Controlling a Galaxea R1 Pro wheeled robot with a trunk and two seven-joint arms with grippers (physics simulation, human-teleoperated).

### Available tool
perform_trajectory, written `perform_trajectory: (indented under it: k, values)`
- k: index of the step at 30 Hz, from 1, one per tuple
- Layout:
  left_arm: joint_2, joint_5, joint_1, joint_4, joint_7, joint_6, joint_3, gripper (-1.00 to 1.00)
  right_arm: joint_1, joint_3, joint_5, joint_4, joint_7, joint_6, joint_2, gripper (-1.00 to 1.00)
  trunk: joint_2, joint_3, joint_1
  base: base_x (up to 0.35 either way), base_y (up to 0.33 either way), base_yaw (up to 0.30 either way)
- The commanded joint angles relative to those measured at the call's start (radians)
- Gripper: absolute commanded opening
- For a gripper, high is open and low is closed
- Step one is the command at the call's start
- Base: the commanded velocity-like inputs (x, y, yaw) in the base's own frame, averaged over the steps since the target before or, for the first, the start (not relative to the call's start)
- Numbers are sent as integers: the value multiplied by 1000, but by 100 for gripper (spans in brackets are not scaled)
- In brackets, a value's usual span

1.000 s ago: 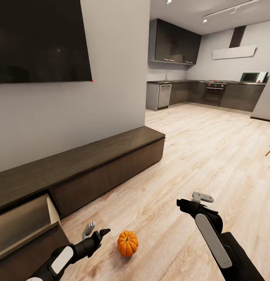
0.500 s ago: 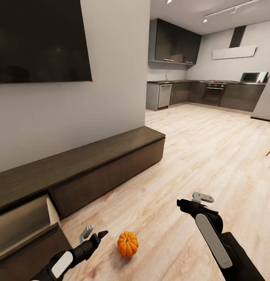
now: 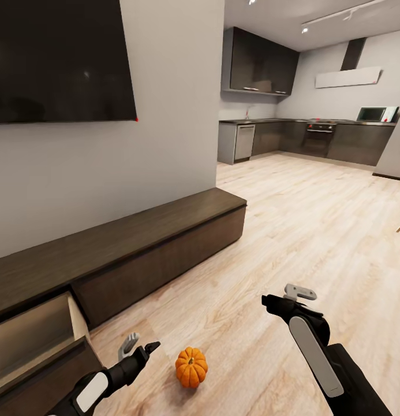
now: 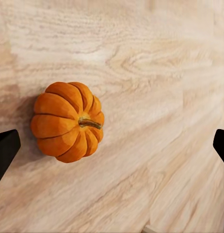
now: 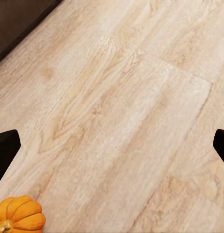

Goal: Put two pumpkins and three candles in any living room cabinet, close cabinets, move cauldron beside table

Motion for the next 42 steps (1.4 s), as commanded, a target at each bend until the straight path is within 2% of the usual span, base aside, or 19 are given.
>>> perform_trajectory:
  k: [1,12,23,36,42]
  values:
    - [1,9,0,0,1,4,-5,100,-1,2,-9,-1,-10,1,-1,100,0,-1,0,13,9,0]
    - [-2,7,-1,63,13,2,-8,100,-1,2,-9,-1,-10,1,-1,100,0,-1,0,38,-84,0]
    - [-4,12,-2,67,15,-13,-7,100,-1,1,-9,-1,-10,1,-1,100,0,-1,0,3,-9,0]
    - [-5,2,-2,67,11,-28,-17,100,-1,1,-9,-1,-10,1,-1,100,0,-1,0,0,0,0]
    - [-5,1,-1,67,9,-33,-17,100,-1,2,-9,-1,-10,2,-1,100,-2,-24,3,0,0,0]
